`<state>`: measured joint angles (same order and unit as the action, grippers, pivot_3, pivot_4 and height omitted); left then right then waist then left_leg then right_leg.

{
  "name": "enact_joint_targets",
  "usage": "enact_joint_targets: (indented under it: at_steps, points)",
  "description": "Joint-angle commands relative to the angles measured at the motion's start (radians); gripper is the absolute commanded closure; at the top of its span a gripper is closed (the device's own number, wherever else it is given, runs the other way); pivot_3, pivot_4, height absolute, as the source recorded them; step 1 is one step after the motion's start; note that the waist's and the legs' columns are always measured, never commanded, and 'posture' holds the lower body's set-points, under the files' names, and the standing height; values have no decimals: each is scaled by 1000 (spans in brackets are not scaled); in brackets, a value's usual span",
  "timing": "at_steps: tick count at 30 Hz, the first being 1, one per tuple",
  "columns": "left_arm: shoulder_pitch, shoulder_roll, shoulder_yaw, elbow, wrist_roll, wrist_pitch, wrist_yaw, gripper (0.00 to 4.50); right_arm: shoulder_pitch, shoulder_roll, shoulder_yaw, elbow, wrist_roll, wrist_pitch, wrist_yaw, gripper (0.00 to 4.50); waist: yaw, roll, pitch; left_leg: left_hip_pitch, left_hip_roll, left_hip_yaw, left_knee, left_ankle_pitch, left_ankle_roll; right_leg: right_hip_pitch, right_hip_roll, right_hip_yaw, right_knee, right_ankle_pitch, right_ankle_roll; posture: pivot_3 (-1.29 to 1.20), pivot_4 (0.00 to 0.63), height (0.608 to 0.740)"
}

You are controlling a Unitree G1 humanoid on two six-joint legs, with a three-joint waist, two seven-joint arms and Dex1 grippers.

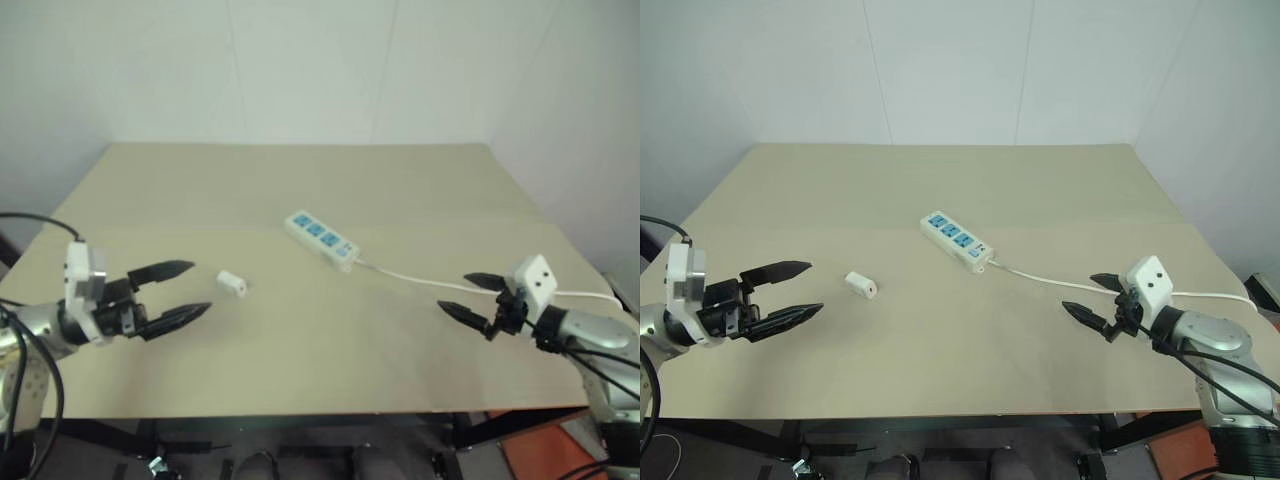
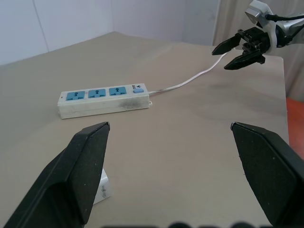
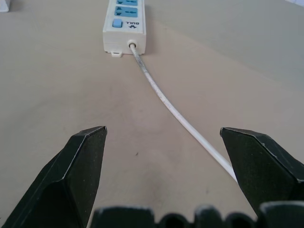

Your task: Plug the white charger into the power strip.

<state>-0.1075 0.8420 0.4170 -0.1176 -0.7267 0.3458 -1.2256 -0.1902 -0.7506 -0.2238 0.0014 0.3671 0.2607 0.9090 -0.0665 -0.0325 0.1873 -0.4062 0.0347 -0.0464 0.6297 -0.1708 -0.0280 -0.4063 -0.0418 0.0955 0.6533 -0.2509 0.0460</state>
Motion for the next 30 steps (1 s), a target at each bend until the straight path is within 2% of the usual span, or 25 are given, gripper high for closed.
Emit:
enact_joint_targets:
  at_steps: [1, 7, 13, 21, 30]
  points:
    - [1, 14, 37, -10, -3, -8, 5, 41, -13, -15, -43, -6, 20, -37, 15, 0, 0, 0, 0, 0, 0, 0, 0, 0, 0, 0, 0, 0, 0, 0, 0, 0, 150, 740]
    - [-13, 19, 25, 11, 15, -15, 4, 41, -26, -7, -40, -2, 23, -57, 24, 0, 0, 0, 0, 0, 0, 0, 0, 0, 0, 0, 0, 0, 0, 0, 0, 0, 150, 740]
    - [-32, 9, 9, 31, 38, -28, 12, 41, -201, 70, 86, 130, -48, -88, 13, 0, -8, 0, 0, 1, 0, 1, 0, 0, 0, 0, 0, 1, -1, 0, -1, 0, 150, 740]
    - [-77, 4, -29, 55, 79, -48, 21, 41, -548, 294, 245, 611, -208, -279, -28, 0, -6, 0, 0, -1, 1, 1, -2, 0, 0, -1, 1, 1, -3, 3, 2, 0, 150, 740]
    - [-44, -10, -35, 20, 89, -62, 41, 41, -763, 455, 239, 1005, -259, -426, -84, 0, -4, 1, 1, -6, 0, 1, -4, 0, 0, -5, 0, 0, -6, 7, -5, 0, 150, 740]
